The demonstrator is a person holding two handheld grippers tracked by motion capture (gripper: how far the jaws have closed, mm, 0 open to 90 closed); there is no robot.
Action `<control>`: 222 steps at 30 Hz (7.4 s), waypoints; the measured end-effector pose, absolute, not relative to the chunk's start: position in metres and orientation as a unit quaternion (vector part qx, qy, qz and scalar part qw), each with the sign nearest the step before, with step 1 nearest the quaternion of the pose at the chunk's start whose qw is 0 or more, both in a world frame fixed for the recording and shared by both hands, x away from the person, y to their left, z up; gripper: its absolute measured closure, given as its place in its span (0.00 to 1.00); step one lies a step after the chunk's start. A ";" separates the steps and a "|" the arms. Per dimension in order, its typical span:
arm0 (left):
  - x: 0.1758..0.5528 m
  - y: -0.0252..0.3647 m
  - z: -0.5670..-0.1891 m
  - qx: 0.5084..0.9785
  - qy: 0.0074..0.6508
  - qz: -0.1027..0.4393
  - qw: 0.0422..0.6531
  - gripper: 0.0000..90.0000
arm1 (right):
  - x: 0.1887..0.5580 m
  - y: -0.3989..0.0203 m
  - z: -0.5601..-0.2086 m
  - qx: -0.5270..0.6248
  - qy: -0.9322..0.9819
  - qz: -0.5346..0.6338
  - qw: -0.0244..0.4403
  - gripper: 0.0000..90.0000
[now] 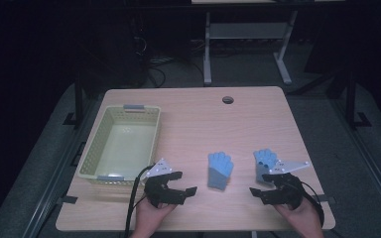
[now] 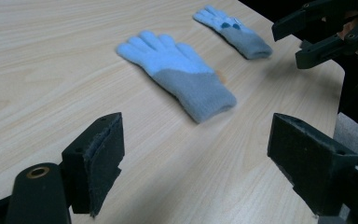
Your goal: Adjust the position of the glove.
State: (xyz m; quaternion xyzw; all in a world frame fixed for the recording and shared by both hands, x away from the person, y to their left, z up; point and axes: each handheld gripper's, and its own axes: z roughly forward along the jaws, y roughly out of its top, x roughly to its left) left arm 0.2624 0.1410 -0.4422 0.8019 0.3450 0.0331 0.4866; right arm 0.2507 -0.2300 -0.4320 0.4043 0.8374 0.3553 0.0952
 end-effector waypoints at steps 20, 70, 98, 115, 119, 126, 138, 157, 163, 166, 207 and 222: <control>0.256 0.144 -0.438 0.801 0.339 0.039 0.491 0.20 | 0.265 -0.223 -0.417 0.403 0.845 0.336 0.107 0.29; 0.258 0.145 -0.440 0.795 0.347 0.045 0.496 0.20 | 0.350 -0.255 -0.436 0.454 0.869 0.190 0.055 0.59; 0.258 0.146 -0.442 0.793 0.351 0.037 0.497 0.20 | 0.352 -0.246 -0.441 0.456 0.874 0.157 0.065 0.81; 0.257 0.146 -0.441 0.793 0.346 0.038 0.500 0.21 | 0.349 -0.249 -0.435 0.460 0.870 0.167 0.067 0.90; 0.257 0.145 -0.440 0.790 0.348 0.038 0.503 0.21 | 0.346 -0.249 -0.432 0.463 0.867 0.173 0.070 0.90; 0.257 0.146 -0.440 0.789 0.348 0.035 0.505 0.21 | 0.340 -0.245 -0.419 0.460 0.865 0.184 0.078 0.90; 0.257 0.145 -0.438 0.786 0.350 0.035 0.509 0.21 | 0.337 -0.225 -0.395 0.443 0.870 0.200 0.089 0.90; 0.257 0.145 -0.439 0.785 0.351 0.033 0.509 0.21 | 0.329 -0.187 -0.370 0.398 0.885 0.224 0.091 0.90; 0.257 0.145 -0.439 0.787 0.350 0.033 0.507 0.21 | 0.329 -0.170 -0.368 0.386 0.890 0.229 0.085 0.90; 0.256 0.145 -0.439 0.785 0.350 0.034 0.509 0.21 | 0.330 -0.161 -0.369 0.382 0.892 0.228 0.081 0.90; 0.255 0.146 -0.437 0.787 0.348 0.036 0.508 0.22 | 0.338 -0.101 -0.414 0.395 0.894 0.208 0.040 0.88; 0.255 0.145 -0.439 0.786 0.351 0.027 0.508 0.23 | 0.337 -0.103 -0.412 0.401 0.882 0.241 0.061 0.81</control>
